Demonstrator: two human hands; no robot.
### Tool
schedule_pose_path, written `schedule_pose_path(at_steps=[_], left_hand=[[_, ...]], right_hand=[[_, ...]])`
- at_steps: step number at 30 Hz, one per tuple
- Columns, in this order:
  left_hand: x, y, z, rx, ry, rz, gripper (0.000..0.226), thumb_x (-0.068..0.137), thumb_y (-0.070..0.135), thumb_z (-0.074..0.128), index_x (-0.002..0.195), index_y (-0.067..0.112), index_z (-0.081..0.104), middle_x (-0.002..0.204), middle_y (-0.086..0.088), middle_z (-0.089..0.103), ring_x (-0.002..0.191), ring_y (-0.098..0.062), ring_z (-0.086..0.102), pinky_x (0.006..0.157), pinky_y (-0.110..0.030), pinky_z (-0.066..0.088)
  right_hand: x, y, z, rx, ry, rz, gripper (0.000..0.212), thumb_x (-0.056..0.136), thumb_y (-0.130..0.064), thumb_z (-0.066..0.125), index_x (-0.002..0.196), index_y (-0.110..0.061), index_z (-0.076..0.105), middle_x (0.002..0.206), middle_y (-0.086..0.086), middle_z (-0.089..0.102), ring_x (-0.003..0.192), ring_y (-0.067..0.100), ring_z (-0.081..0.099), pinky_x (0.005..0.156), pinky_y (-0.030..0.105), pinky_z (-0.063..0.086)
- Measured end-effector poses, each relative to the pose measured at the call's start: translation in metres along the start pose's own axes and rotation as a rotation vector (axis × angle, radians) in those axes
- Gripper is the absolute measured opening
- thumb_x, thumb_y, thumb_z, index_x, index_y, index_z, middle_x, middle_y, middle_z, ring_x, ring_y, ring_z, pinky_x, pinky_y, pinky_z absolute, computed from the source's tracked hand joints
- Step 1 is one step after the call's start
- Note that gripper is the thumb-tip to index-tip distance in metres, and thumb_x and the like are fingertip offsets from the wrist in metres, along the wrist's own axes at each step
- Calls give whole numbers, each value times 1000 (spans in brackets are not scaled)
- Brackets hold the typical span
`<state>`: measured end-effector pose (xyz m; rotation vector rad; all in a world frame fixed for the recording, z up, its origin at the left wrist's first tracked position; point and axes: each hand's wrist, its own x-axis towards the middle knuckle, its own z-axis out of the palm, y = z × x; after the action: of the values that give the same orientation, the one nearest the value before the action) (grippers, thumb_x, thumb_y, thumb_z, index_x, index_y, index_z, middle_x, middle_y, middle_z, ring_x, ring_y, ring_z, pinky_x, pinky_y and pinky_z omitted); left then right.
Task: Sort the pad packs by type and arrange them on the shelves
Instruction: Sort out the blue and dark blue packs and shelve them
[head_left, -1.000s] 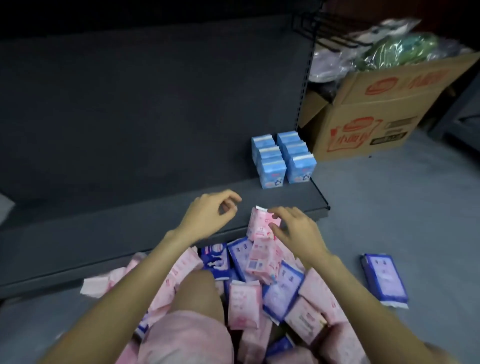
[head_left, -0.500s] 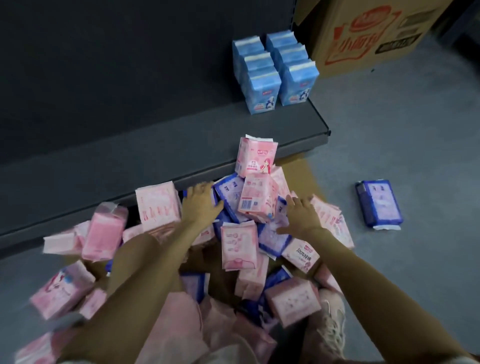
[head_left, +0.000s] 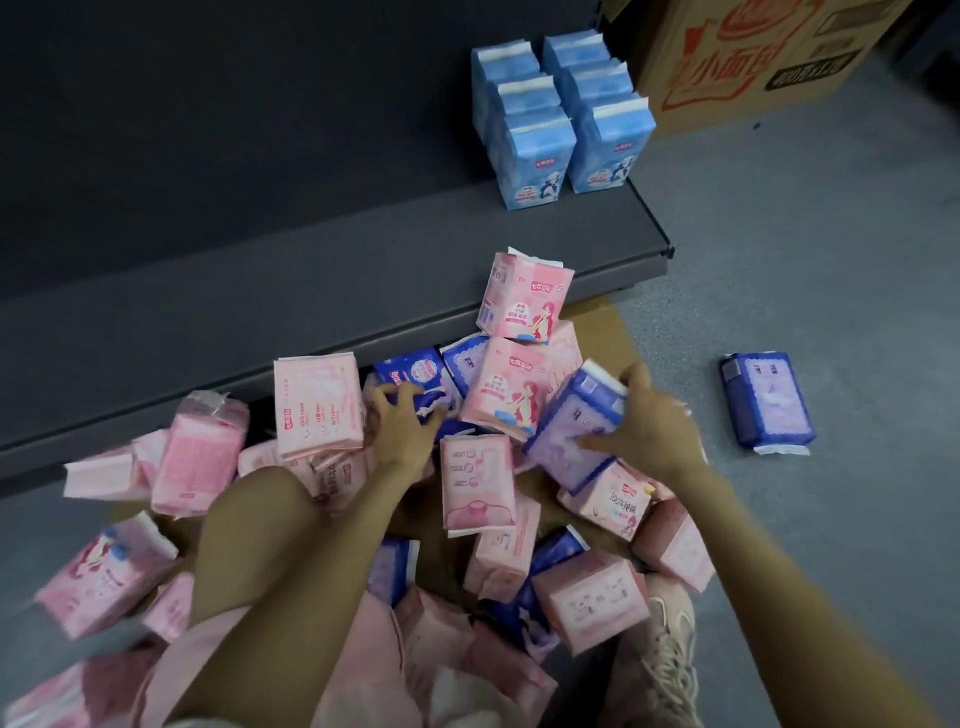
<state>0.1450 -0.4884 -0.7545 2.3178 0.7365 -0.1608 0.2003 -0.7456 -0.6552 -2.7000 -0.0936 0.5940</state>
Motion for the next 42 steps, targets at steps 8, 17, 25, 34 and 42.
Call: schedule_pose_path(at_steps=[8, 17, 25, 34, 42], left_hand=[[16, 18, -5, -325, 31, -304, 113, 62, 20, 89, 147, 3, 16, 145, -17, 41, 133, -32, 41, 105, -38, 36], [-15, 20, -21, -293, 18, -132, 82, 68, 9, 83, 140, 11, 44, 137, -18, 43, 123, -32, 47, 106, -35, 38], [-23, 26, -43, -168, -165, 56, 80, 81, 20, 75, 146, 30, 30, 141, -4, 48, 120, -27, 54, 93, -31, 44], [-30, 29, -54, -354, -100, 65, 62, 86, 22, 69, 139, 34, 40, 128, 8, 53, 108, -13, 56, 89, -31, 50], [-23, 49, -107, -492, -259, 204, 59, 80, 14, 75, 127, 39, 50, 121, 11, 59, 100, -2, 62, 88, -32, 54]], right_hand=[[-21, -11, -44, 298, 232, -78, 83, 64, -30, 86, 132, -21, 38, 118, 9, 60, 96, 20, 57, 79, 31, 45], [-25, -38, -23, 295, 467, -539, 50, 78, -19, 74, 122, -16, 50, 136, 11, 44, 126, 28, 43, 104, 38, 37], [-26, 1, 49, 476, -24, -168, 26, 90, -25, 62, 113, -34, 53, 147, 9, 34, 140, 26, 27, 97, 41, 47], [-2, -25, 48, 547, -24, 140, 71, 77, -24, 78, 130, -16, 32, 130, 17, 45, 119, 33, 50, 84, 38, 49], [-14, -29, -44, 272, -110, -633, 56, 69, -27, 76, 121, -22, 56, 121, -4, 59, 109, 12, 53, 96, 35, 43]])
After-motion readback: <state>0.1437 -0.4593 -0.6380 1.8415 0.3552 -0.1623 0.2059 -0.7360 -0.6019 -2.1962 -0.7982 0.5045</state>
